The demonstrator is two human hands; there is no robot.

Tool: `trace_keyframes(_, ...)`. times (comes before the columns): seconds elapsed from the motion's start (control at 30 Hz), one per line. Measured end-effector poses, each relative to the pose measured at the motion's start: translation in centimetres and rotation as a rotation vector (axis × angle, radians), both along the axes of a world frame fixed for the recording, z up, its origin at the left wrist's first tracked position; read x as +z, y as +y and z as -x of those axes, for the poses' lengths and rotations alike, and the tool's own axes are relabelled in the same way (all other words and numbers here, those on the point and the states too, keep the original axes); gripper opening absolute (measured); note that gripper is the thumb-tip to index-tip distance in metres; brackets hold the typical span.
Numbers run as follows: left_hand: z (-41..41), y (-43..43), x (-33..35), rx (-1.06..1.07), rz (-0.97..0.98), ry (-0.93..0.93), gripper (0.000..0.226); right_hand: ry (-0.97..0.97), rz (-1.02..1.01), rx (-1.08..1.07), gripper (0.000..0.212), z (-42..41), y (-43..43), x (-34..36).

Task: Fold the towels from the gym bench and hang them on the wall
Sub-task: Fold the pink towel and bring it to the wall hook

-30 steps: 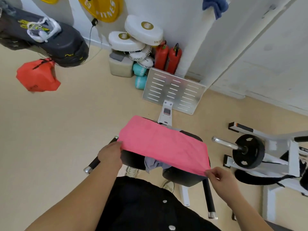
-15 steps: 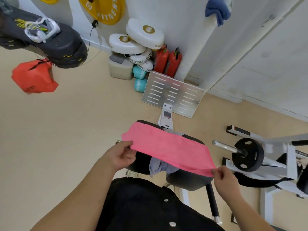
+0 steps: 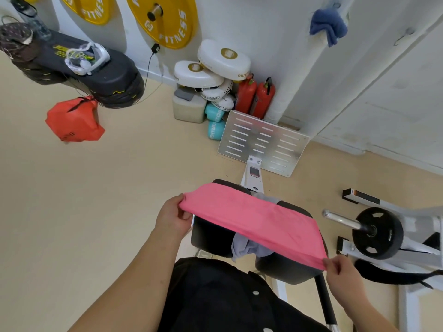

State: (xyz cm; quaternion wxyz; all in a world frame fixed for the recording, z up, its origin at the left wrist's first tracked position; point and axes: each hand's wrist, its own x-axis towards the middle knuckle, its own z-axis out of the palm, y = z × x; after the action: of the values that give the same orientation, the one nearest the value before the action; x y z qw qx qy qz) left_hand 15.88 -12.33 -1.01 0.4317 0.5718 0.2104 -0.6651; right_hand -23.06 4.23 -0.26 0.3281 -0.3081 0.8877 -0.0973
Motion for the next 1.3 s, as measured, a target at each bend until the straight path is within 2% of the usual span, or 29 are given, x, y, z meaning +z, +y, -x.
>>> trace_keyframes(0.03,0.1,0.0,0.4,-0.017,0.015,-0.137,0.013,0.001,0.0,-0.017,0.026,0.1,0.0,0.0)
trace_keyframes(0.13,-0.1,0.0,1.1,-0.248,0.13,-0.731,0.051,-0.001,0.0,-0.026,0.023,-0.5,-0.3,0.1)
trace_keyframes(0.23,-0.3,-0.3,1.6,-0.398,0.287,-0.926,0.05,-0.014,-0.004,0.007,0.023,-1.5,-0.9,0.2)
trace_keyframes(0.3,-0.4,-0.5,1.8,-0.419,0.308,-0.943,0.055,-0.019,-0.007,0.01,0.023,-1.8,-1.0,0.3)
trace_keyframes(0.4,-0.2,-0.8,2.5,-0.457,0.335,-0.951,0.087,-0.02,0.013,0.01,0.022,-1.9,-1.0,0.8)
trace_keyframes(0.47,0.2,-1.3,3.4,-0.467,0.371,-0.901,0.099,-0.029,0.035,0.024,0.02,-2.1,-1.3,1.3)
trace_keyframes(0.53,1.3,-2.0,4.3,-0.458,0.409,-0.799,0.091,-0.03,0.069,0.055,0.017,-2.1,-1.7,2.1)
trace_keyframes(0.57,2.3,-2.2,4.9,-0.474,0.431,-0.753,0.08,-0.032,0.102,0.068,0.016,-1.9,-1.9,2.5)
trace_keyframes(0.67,7.3,-1.9,6.1,-0.629,0.542,-0.69,0.032,-0.081,0.21,0.095,0.014,-1.2,-2.5,4.8)
trace_keyframes(0.73,11.4,-1.0,6.8,-0.82,0.669,-0.753,0.009,-0.124,0.235,0.155,0.012,-0.7,-3.2,6.4)
trace_keyframes(0.83,17.2,1.2,8.6,-1.126,0.918,-0.803,0.021,-0.218,0.262,0.242,0.008,0.4,-4.3,8.2)
trace_keyframes(0.97,22.5,3.9,10.5,-1.52,1.098,-0.85,0.031,-0.241,0.398,0.453,0.025,2.0,-4.8,9.7)
trace_keyframes(1.03,24.2,5.0,11.6,-1.484,1.112,-0.718,0.024,-0.223,0.519,0.54,0.025,2.9,-5.0,10.4)
trace_keyframes(1.1,25.2,5.5,12.5,-1.392,1.086,-0.617,0.022,-0.224,0.623,0.535,0.022,3.8,-5.3,11.0)
trace_keyframes(1.2,25.8,5.8,13.1,-1.406,1.127,-0.692,0.023,-0.302,0.701,0.381,0.021,5.0,-5.1,11.9)
trace_keyframes(1.3,26.1,5.9,14.0,-1.428,1.136,-0.698,0.025,-0.334,0.824,0.387,0.02,5.6,-4.9,13.3)
